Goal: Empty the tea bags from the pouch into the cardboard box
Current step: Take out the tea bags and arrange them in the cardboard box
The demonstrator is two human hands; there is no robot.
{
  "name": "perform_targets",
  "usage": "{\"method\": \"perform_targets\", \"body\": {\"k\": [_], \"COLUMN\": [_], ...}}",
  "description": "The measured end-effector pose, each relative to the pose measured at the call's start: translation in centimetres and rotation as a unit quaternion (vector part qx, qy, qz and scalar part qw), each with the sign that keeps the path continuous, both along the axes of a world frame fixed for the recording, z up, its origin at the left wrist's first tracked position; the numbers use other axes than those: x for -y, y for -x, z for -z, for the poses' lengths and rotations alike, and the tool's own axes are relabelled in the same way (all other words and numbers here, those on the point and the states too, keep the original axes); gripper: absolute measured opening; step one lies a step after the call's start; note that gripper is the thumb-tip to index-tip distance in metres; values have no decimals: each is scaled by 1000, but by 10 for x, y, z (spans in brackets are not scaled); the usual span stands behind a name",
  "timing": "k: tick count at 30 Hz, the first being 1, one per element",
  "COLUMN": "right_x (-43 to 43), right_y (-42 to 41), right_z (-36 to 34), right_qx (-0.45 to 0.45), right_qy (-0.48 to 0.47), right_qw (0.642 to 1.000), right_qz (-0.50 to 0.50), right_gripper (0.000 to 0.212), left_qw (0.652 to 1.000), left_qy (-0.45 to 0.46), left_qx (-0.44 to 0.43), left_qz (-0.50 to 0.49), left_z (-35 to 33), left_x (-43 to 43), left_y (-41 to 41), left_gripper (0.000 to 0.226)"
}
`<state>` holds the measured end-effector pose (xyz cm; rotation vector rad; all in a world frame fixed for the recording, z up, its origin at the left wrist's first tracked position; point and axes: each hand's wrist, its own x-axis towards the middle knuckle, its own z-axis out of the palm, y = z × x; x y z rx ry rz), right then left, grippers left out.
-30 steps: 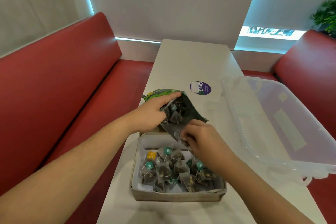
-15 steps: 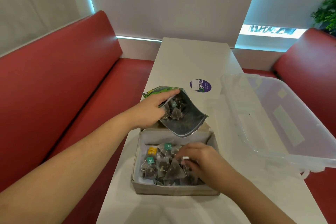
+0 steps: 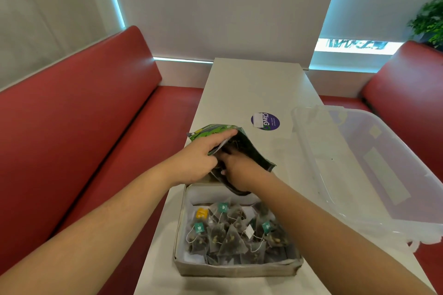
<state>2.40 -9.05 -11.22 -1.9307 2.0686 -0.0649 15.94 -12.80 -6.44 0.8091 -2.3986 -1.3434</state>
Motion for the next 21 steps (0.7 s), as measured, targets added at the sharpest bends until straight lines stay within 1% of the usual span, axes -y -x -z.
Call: {"method": "perform_targets", "body": {"k": [1, 3, 5, 7, 10, 11, 13, 15, 16, 18, 21], "right_x": [10, 23, 29, 34, 17, 6, -24, -52, -64, -87, -118], "right_y": [-1, -5, -8, -9, -11, -11, -11, -9, -8, -4, -3], "right_z": [2, 6, 11, 15, 2, -6, -15, -16, -18, -21, -33], "right_qx": [-18, -27, -18, -41, -24, -24, -15, 20, 38, 63, 120], "right_qy": [-35, -65, -59, -51, -30, 4, 100, 210, 248, 288, 300], "right_qw": [999, 997, 997, 996, 998, 999, 995, 978, 968, 955, 946], "right_qz": [4, 17, 36, 56, 52, 35, 11, -11, -11, -16, -15], "right_gripper": [54, 49, 41, 39, 29, 24, 19, 19, 19, 18, 17], "left_qw": [1000, 1000, 1000, 1000, 1000, 1000, 1000, 1000, 1000, 1000, 1000], "left_qy": [-4, -14, -16, -18, -19, -16, -14, -18, -20, -18, -11], "left_qx": [1, -2, -7, -9, -9, -9, -10, -11, -11, -8, -4], "left_qz": [-1, -6, -9, -9, -9, -9, -12, -16, -17, -18, -17], "left_z": [-1, -2, -3, -3, -3, -3, -4, -5, -6, -6, -5], "left_x": [1, 2, 2, 3, 5, 5, 5, 4, 3, 2, 0], "left_y": [-1, -2, -3, -4, -6, -6, -6, -7, -7, -8, -6], "left_gripper": [87, 87, 87, 87, 87, 87, 87, 87, 86, 85, 87]}}
